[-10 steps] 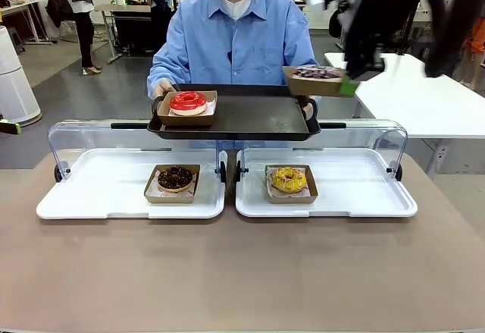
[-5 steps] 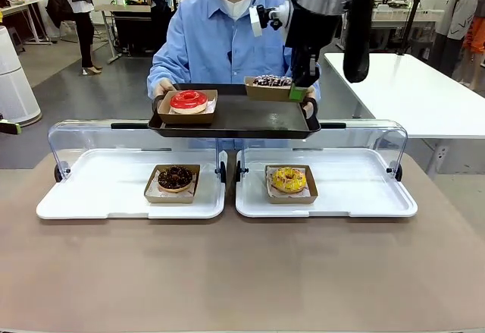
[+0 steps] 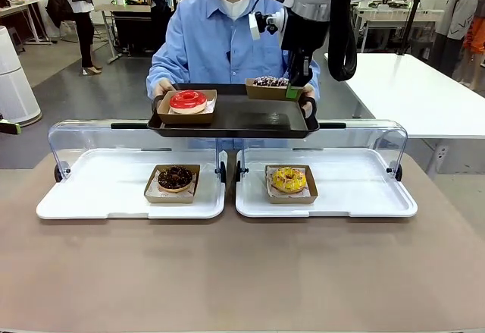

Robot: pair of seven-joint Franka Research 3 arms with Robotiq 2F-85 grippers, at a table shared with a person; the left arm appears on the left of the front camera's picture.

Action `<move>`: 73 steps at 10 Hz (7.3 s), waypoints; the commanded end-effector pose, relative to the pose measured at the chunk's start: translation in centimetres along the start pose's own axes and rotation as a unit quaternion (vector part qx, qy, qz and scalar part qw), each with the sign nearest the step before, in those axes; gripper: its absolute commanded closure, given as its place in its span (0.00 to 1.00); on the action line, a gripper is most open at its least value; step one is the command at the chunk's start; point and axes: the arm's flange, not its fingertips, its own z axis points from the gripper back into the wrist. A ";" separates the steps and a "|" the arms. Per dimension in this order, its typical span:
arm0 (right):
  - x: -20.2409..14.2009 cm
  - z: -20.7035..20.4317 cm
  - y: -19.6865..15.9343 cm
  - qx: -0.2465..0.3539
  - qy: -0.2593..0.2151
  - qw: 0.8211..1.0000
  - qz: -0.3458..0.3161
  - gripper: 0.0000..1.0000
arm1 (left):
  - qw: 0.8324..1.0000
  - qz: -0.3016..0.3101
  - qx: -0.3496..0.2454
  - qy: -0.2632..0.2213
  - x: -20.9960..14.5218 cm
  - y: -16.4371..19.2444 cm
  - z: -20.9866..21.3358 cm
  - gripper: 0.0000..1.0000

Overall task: Provide the desired donut to the person.
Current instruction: Place the picked Paper togo box onto the Handle tray extended by the person.

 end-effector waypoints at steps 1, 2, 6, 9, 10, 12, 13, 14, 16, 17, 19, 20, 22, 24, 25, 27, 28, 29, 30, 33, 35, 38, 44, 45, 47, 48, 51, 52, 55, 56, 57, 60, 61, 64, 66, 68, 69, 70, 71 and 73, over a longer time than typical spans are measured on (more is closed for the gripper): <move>-0.4 -0.7 -0.6 0.002 0.008 1.000 0.024 0.99 | 1.000 0.005 0.011 -0.002 0.2 0.1 0.0 0.00; -0.7 -1.3 -0.7 0.004 0.009 1.000 0.030 0.99 | 1.000 0.005 0.011 -0.002 0.2 0.1 0.0 0.00; -1.6 -3.5 -1.0 0.011 0.019 0.999 0.031 0.99 | 1.000 0.005 0.011 -0.002 0.2 0.1 0.0 0.00; -2.0 -4.7 -1.1 0.017 0.021 0.999 0.029 0.99 | 1.000 0.005 0.011 -0.002 0.2 0.1 0.0 0.00; -2.1 -4.8 -1.0 0.018 0.021 0.999 0.030 0.99 | 1.000 0.005 0.011 -0.002 0.2 0.1 0.0 0.00; -2.0 -4.8 -1.1 0.019 0.018 0.999 0.037 0.80 | 1.000 0.005 0.011 -0.002 0.2 0.1 0.0 0.00; -2.0 -4.7 -1.0 0.018 0.018 0.999 0.040 0.42 | 1.000 0.005 0.011 -0.002 0.2 0.1 0.0 0.00; -1.9 -4.7 -1.0 0.018 0.018 0.999 0.040 0.22 | 1.000 0.005 0.011 -0.002 0.2 0.1 0.0 0.00; -1.9 -4.6 -1.1 0.015 0.020 0.999 0.041 0.00 | 1.000 0.005 0.011 -0.002 0.2 0.1 0.0 0.00; -1.9 -4.4 -1.1 0.014 0.021 0.999 0.041 0.00 | 1.000 0.005 0.011 -0.002 0.2 0.1 0.0 0.00; -1.9 -4.3 -1.2 0.012 0.021 0.999 0.041 0.00 | 1.000 0.005 0.011 -0.002 0.2 0.1 0.0 0.00; -2.0 -4.3 -1.2 0.012 0.022 0.999 0.042 0.00 | 1.000 0.005 0.011 -0.002 0.2 0.1 0.0 0.00; -2.1 -4.1 -1.3 0.012 0.021 0.999 0.043 0.00 | 1.000 0.005 0.011 -0.002 0.2 0.1 0.0 0.00; -2.1 -3.8 -1.2 0.012 0.017 0.999 0.046 0.00 | 1.000 0.005 0.011 -0.002 0.2 0.1 0.0 0.00; -1.9 -3.5 -0.8 0.014 0.012 0.999 0.051 0.00 | 1.000 0.005 0.011 -0.002 0.2 0.1 0.0 0.00; -2.0 -1.3 1.6 0.053 0.028 0.997 0.046 0.00 | 1.000 0.005 0.011 -0.002 0.2 0.1 0.0 0.00; -3.0 0.2 3.4 0.076 0.048 0.995 0.047 0.00 | 1.000 0.005 0.011 -0.002 0.2 0.1 0.0 0.00; -4.3 1.7 5.1 0.082 0.052 0.994 0.059 0.00 | 1.000 0.005 0.011 -0.002 0.2 0.1 0.0 0.00; -5.8 3.2 6.8 0.083 0.048 0.993 0.068 0.00 | 1.000 0.005 0.011 -0.002 0.2 0.1 0.0 0.00; -11.3 5.7 10.5 0.073 0.037 0.994 0.075 0.00 | 1.000 0.005 0.011 -0.002 0.2 0.1 0.0 0.00; -14.7 5.8 11.6 0.065 0.024 0.995 0.067 0.00 | 1.000 0.005 0.011 -0.002 0.2 0.1 0.0 0.00; -18.2 4.0 11.2 0.053 0.017 0.997 0.054 0.00 | 1.000 0.005 0.011 -0.002 0.2 0.1 0.0 0.00; -20.5 2.1 10.2 0.051 0.023 0.998 0.026 0.00 | 1.000 0.005 0.011 -0.002 0.2 0.1 0.0 0.00; -20.5 2.1 10.2 0.051 0.023 0.998 0.026 0.00 | 1.000 0.005 0.011 -0.002 0.2 0.1 0.0 0.00; -20.5 2.1 10.2 0.051 0.023 0.998 0.026 0.00 | 1.000 0.005 0.011 -0.002 0.2 0.1 0.0 0.00; -20.5 2.1 10.2 0.051 0.023 0.998 0.026 0.00 | 1.000 0.005 0.011 -0.002 0.2 0.1 0.0 0.00; -20.5 1.9 10.1 0.048 0.024 0.998 0.026 0.00 | 1.000 0.005 0.011 -0.002 0.2 0.1 0.0 0.00; -22.0 3.3 9.3 0.070 -0.087 0.994 0.012 0.00 | 1.000 0.005 0.011 -0.002 0.2 0.1 0.0 0.00; -28.0 4.2 7.4 0.086 -0.356 0.930 0.005 0.00 | 1.000 0.005 0.011 -0.002 0.2 0.1 0.0 0.00; -29.9 3.4 7.6 0.068 -0.402 0.913 0.020 0.00 | 1.000 0.005 0.011 -0.002 0.2 0.1 0.0 0.00; -32.1 2.3 8.3 0.043 -0.446 0.894 0.009 0.00 | 1.000 0.005 0.011 -0.002 0.2 0.1 0.0 0.00; -36.2 -1.0 11.0 0.001 -0.492 0.868 -0.067 0.00 | 1.000 0.005 0.011 -0.002 0.2 0.1 0.0 0.00; -36.9 -1.8 11.9 -0.009 -0.499 0.863 -0.076 0.00 | 1.000 0.005 0.011 -0.002 0.2 0.1 0.0 0.00; -38.4 -3.7 13.8 -0.030 -0.539 0.840 -0.051 0.00 | 1.000 0.005 0.011 -0.002 0.2 0.1 0.0 0.00; -39.0 -4.7 14.7 -0.028 -0.554 0.830 -0.060 0.00 | 1.000 0.005 0.011 -0.002 0.2 0.1 0.0 0.00; -39.3 -5.4 15.0 -0.009 -0.554 0.829 -0.079 0.00 | 1.000 0.005 0.011 -0.002 0.2 0.1 0.0 0.00; -39.3 -5.4 14.9 -0.010 -0.552 0.829 -0.091 0.00 | 1.000 0.005 0.011 -0.002 0.2 0.1 0.0 0.00; -39.3 -5.4 14.8 -0.007 -0.548 0.829 -0.110 0.00 | 1.000 0.005 0.011 -0.002 0.2 0.1 0.0 0.00; -39.2 -5.5 14.7 -0.004 -0.543 0.831 -0.118 0.00 | 1.000 0.005 0.011 -0.002 0.2 0.1 0.0 0.00; -39.2 -5.5 14.8 0.001 -0.540 0.831 -0.133 0.00 | 1.000 0.005 0.011 -0.002 0.2 0.1 0.0 0.00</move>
